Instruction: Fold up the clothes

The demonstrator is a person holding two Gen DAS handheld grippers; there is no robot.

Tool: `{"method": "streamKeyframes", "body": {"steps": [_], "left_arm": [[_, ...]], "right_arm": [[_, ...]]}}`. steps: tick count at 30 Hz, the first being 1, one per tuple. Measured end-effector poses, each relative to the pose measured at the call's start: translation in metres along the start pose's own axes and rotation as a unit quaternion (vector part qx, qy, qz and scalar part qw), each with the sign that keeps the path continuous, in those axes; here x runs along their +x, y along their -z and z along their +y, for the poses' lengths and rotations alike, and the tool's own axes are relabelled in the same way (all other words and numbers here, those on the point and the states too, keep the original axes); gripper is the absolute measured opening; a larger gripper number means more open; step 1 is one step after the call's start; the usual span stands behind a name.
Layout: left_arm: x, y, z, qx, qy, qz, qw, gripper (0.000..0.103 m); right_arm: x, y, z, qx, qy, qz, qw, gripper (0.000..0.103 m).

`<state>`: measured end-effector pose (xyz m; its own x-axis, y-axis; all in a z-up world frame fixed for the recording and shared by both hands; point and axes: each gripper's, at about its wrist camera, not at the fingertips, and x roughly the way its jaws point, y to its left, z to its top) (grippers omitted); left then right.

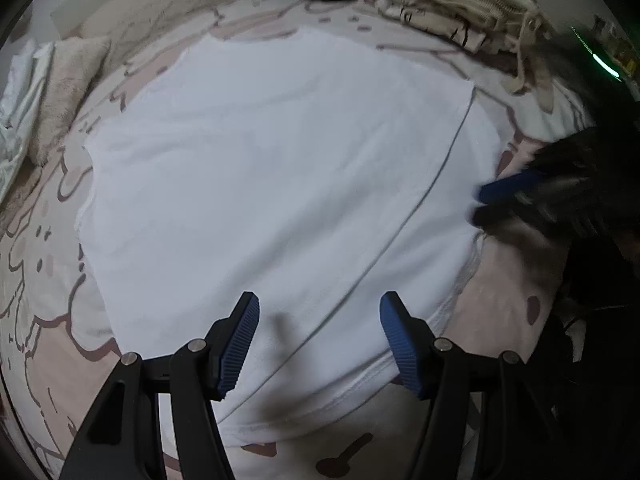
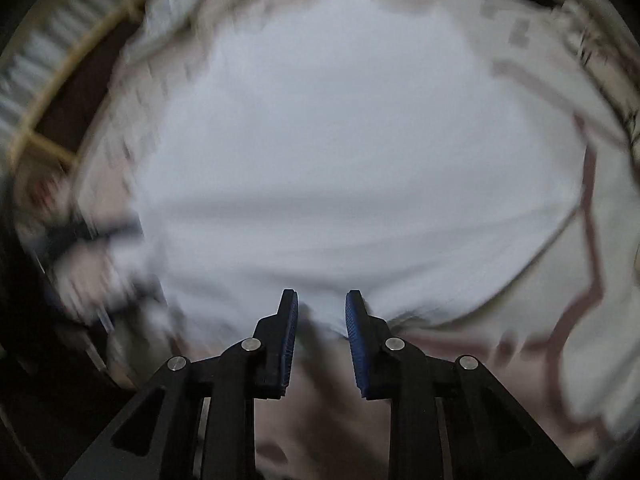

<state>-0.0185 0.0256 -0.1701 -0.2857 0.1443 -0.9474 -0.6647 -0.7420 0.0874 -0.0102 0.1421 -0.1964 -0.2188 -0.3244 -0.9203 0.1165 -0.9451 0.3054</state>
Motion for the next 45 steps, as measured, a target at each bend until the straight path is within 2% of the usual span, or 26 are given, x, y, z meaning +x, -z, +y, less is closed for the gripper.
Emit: {"method": "streamKeyframes", "body": {"steps": [3,4,8,11,14,16,19,22,24,25,26,28,30,31,34,40,45], "left_arm": [[0.018,0.011,-0.010,0.053,-0.001,0.054,0.9972,0.062],[0.016,0.016,-0.013,0.067,-0.002,0.052,0.9964,0.062],[0.009,0.030,-0.019,0.098,0.035,0.079,0.9914,0.062],[-0.004,0.042,-0.026,0.127,0.053,0.074,0.9877,0.062],[-0.024,0.036,-0.011,0.089,0.064,0.044,0.9930,0.062],[-0.037,0.025,0.006,0.059,0.054,0.012,0.9967,0.062],[-0.054,0.006,0.044,0.025,0.016,-0.034,0.9990,0.062],[-0.061,-0.016,0.087,0.017,-0.039,-0.065,0.9970,0.062],[-0.059,-0.030,0.125,0.018,-0.077,-0.079,0.9937,0.062],[-0.056,-0.039,0.146,0.017,-0.095,-0.086,0.9916,0.062],[-0.053,-0.051,0.165,0.013,-0.110,-0.092,0.9896,0.062],[-0.044,-0.071,0.190,0.002,-0.130,-0.104,0.9860,0.062],[-0.038,-0.089,0.226,-0.022,-0.127,-0.124,0.9838,0.060],[-0.036,-0.097,0.240,-0.036,-0.120,-0.129,0.9837,0.056],[-0.017,-0.123,0.280,-0.067,-0.100,-0.133,0.9838,0.055],[0.047,-0.157,0.329,-0.085,-0.091,-0.105,0.9867,0.055],[0.095,-0.169,0.353,-0.105,-0.066,-0.081,0.9890,0.055]], "right_arm": [[-0.003,0.023,0.010,-0.040,0.022,0.024,0.999,0.025],[-0.006,0.028,0.011,-0.045,0.023,0.029,0.998,0.025],[-0.028,0.024,0.006,-0.036,-0.011,0.014,0.999,0.025],[-0.042,0.002,0.004,-0.039,-0.004,-0.017,0.999,0.025],[-0.051,-0.027,0.007,-0.072,0.007,-0.023,0.997,0.025],[-0.063,-0.050,0.010,-0.114,0.009,-0.024,0.993,0.025],[-0.085,-0.091,0.007,-0.166,0.041,-0.039,0.984,0.025],[-0.099,-0.140,-0.002,-0.196,0.071,-0.054,0.977,0.025],[-0.100,-0.181,-0.008,-0.225,0.109,-0.072,0.966,0.026],[-0.099,-0.197,-0.010,-0.240,0.126,-0.079,0.959,0.031],[-0.094,-0.212,-0.009,-0.256,0.143,-0.088,0.952,0.044],[-0.086,-0.242,-0.008,-0.281,0.160,-0.106,0.940,0.053],[-0.079,-0.272,-0.007,-0.298,0.160,-0.121,0.933,0.053],[-0.074,-0.287,-0.009,-0.297,0.147,-0.124,0.935,0.053],[-0.053,-0.329,-0.012,-0.293,0.115,-0.124,0.941,0.053],[0.019,-0.391,-0.015,-0.313,0.113,-0.089,0.939,0.053],[0.074,-0.424,-0.033,-0.304,0.110,-0.053,0.945,0.053]]}}
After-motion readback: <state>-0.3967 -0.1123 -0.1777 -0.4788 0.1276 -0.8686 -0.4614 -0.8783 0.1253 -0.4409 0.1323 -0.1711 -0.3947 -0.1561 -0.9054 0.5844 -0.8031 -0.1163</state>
